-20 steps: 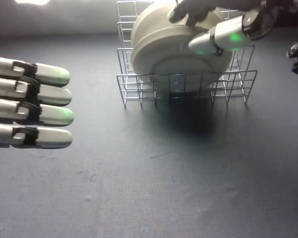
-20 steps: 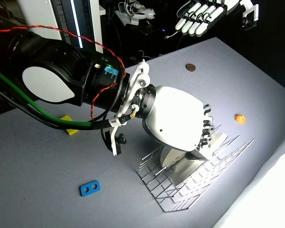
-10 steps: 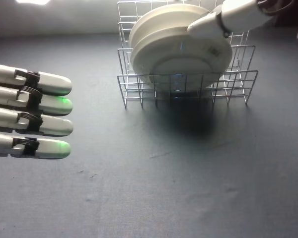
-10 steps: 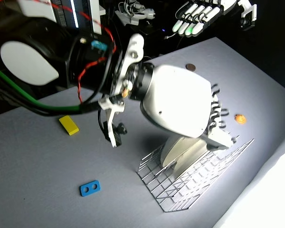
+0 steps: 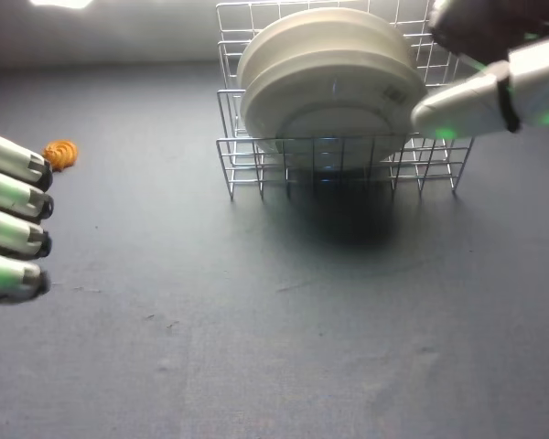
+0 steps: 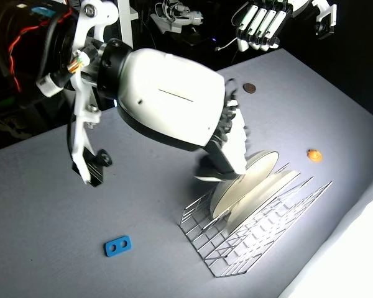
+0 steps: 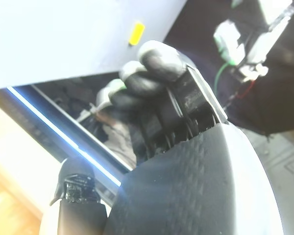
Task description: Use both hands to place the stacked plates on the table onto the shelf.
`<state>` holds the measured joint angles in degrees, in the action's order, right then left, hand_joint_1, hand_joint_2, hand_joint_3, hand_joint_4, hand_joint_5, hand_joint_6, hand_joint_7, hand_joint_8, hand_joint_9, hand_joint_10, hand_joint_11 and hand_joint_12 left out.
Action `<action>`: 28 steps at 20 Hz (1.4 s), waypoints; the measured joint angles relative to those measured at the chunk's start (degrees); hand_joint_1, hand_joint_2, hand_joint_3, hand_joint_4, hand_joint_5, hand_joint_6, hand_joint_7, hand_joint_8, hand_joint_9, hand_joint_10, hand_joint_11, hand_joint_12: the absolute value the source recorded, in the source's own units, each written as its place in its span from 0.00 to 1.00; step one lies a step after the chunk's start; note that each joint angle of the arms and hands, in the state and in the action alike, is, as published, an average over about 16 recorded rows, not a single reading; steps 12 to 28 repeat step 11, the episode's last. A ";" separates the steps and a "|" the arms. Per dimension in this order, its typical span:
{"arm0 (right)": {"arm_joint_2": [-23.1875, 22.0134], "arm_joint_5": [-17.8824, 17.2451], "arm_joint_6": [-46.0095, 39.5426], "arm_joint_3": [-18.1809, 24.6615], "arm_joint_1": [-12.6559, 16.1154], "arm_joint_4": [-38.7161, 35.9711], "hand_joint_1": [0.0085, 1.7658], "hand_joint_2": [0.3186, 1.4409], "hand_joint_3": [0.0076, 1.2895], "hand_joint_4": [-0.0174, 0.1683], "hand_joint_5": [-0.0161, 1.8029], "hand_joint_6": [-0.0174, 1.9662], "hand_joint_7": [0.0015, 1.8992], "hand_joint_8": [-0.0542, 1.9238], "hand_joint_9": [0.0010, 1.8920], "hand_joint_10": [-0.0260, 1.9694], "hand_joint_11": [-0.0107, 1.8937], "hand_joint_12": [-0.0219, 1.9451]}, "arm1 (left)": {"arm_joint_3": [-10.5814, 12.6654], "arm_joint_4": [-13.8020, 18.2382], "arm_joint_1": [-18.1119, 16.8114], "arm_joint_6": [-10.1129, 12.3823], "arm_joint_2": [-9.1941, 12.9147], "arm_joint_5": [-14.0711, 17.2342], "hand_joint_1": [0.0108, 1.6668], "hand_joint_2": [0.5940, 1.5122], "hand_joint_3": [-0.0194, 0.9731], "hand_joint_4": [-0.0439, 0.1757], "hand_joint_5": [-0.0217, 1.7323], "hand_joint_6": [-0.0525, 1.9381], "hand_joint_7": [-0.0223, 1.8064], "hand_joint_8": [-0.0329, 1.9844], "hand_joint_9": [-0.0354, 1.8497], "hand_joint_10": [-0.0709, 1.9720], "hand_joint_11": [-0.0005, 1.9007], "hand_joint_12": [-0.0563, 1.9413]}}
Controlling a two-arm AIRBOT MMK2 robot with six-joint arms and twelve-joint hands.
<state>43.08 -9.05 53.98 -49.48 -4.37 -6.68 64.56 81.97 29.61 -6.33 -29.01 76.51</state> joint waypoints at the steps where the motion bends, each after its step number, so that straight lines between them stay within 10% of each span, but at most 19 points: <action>1: -1.08 -0.31 0.28 0.92 -0.74 0.02 0.22 0.74 0.00 0.30 0.57 0.55 0.58 0.60 0.57 0.70 0.54 0.87 | -0.01 0.03 -0.03 -0.05 0.00 -0.01 0.13 0.70 0.02 0.43 0.59 0.75 0.63 0.77 0.61 0.80 0.57 0.88; 5: -4.50 -1.54 0.39 4.03 -3.92 0.04 0.27 0.77 0.00 0.50 0.63 0.78 0.65 0.82 0.65 0.87 0.68 0.94 | -0.04 0.07 -0.04 -0.24 0.00 0.00 0.22 0.73 0.02 0.61 0.74 0.97 0.77 0.95 0.75 0.96 0.73 0.98; 11: -6.86 -2.52 -0.40 5.94 -6.58 0.14 0.36 0.83 0.00 0.77 0.71 1.00 0.75 0.99 0.78 0.98 0.85 0.99 | -0.09 0.10 -0.04 -0.40 0.00 0.15 0.35 0.80 0.03 0.88 0.91 1.00 0.94 0.97 0.93 0.98 0.92 0.99; 28: -6.86 -2.52 -0.40 5.94 -6.58 0.14 0.36 0.83 0.00 0.77 0.71 1.00 0.75 0.99 0.78 0.98 0.85 0.99 | -0.09 0.10 -0.04 -0.40 0.00 0.15 0.35 0.80 0.03 0.88 0.91 1.00 0.94 0.97 0.93 0.98 0.92 0.99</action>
